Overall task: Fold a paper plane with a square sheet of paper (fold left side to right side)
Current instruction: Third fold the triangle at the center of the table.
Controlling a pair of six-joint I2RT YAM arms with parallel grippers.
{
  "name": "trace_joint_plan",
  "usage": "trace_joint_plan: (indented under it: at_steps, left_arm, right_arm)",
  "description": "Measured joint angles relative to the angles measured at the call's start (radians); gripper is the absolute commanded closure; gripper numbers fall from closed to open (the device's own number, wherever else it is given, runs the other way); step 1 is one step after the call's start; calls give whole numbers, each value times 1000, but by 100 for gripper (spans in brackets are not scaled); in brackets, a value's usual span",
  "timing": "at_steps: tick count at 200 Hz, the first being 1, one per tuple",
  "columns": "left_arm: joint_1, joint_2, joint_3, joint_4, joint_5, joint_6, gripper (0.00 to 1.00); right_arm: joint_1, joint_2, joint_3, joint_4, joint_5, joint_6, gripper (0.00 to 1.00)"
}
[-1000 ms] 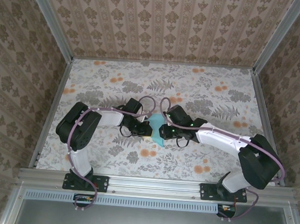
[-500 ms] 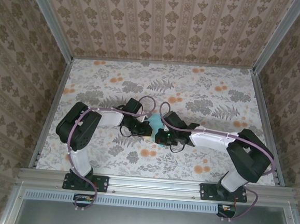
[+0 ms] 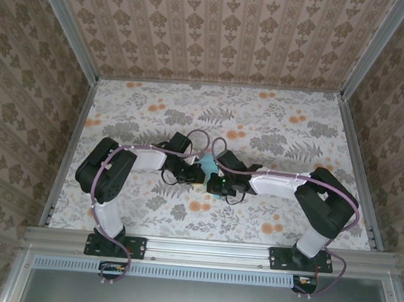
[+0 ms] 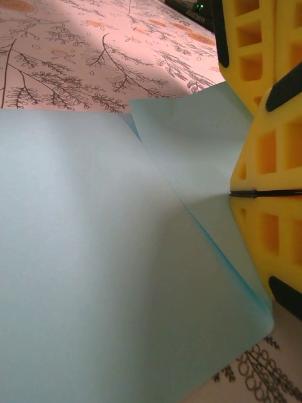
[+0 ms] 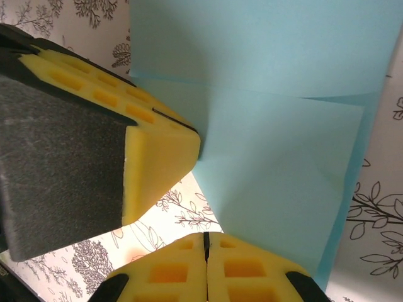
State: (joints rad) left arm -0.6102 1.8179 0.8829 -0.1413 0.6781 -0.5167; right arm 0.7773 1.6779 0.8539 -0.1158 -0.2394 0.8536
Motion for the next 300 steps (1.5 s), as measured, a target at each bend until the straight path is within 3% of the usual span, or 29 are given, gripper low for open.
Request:
trace_joint_plan:
  at_steps: [196,300]
  left_arm:
    - [-2,1,6,-11,-4,0,91]
    - [-11,8,16,-25,-1,1,91]
  right_arm:
    - [6,10,-31,-18,3,45,93]
    - [19,-87,-132,-24,3,80,93]
